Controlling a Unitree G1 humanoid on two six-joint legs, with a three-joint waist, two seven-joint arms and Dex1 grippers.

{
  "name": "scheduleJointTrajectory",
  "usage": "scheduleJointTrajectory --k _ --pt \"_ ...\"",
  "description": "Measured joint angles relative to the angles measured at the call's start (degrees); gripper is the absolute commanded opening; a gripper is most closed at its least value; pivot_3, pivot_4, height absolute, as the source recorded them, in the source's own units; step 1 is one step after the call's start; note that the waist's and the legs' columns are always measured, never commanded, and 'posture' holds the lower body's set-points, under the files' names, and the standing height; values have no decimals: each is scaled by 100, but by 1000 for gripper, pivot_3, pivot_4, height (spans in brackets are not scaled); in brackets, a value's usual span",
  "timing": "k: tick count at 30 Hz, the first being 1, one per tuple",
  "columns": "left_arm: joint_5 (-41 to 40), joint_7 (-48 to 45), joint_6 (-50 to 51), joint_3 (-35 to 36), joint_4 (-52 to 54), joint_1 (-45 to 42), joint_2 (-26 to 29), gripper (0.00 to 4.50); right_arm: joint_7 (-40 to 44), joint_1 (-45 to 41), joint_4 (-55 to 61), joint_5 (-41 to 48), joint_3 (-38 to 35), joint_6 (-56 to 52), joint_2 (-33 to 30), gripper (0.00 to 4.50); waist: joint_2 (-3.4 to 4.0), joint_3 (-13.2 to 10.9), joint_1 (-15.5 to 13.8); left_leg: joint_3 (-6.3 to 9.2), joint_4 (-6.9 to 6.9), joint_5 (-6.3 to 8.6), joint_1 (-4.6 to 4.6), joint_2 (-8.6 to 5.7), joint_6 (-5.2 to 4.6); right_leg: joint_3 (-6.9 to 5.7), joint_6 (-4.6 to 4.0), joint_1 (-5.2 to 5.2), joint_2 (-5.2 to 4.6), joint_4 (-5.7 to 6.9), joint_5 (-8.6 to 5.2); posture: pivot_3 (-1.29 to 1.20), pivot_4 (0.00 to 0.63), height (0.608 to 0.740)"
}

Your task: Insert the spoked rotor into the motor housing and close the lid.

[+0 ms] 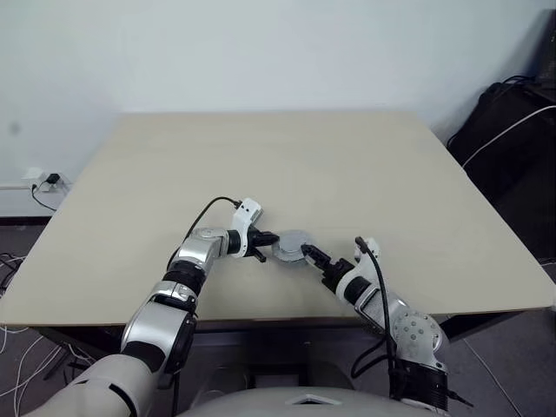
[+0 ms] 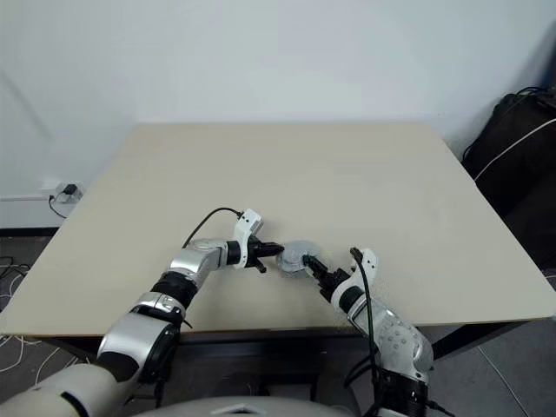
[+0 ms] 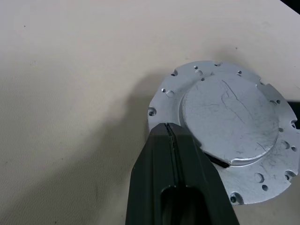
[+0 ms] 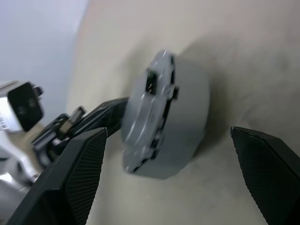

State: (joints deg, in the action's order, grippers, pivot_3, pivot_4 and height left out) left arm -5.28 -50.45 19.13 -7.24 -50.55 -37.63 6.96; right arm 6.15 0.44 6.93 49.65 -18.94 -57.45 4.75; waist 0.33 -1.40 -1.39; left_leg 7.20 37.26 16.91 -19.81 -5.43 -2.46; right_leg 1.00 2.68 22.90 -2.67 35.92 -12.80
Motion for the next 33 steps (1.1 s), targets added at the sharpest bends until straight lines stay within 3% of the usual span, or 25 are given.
scheduleJointTrajectory --k 13,17,24,33 --pt "4 24 -12 0 -8 1 12 0 -118 -137 -678 1060 -127 267 13 4483 10 7 26 -5 1 -1 2 0 -1 4 -1 0 0 3 1 0 0 740" --pt "11 29 -30 0 -15 1 20 0 -130 -143 -836 1191 -106 462 13 3657 16 11 41 -6 1 -1 2 0 -1 6 -1 0 1 4 1 0 0 740" --pt "14 39 -77 2 -41 1 41 0 -229 -146 -1074 1210 -93 621 12 1328 22 15 61 -12 2 -1 1 0 -2 13 -3 2 1 8 2 0 0 740" --pt "21 44 -74 2 -52 2 53 0 -284 -150 -1120 1270 -57 665 11 1280 31 24 69 -20 3 -1 8 1 -3 21 -3 0 3 14 3 0 0 740"
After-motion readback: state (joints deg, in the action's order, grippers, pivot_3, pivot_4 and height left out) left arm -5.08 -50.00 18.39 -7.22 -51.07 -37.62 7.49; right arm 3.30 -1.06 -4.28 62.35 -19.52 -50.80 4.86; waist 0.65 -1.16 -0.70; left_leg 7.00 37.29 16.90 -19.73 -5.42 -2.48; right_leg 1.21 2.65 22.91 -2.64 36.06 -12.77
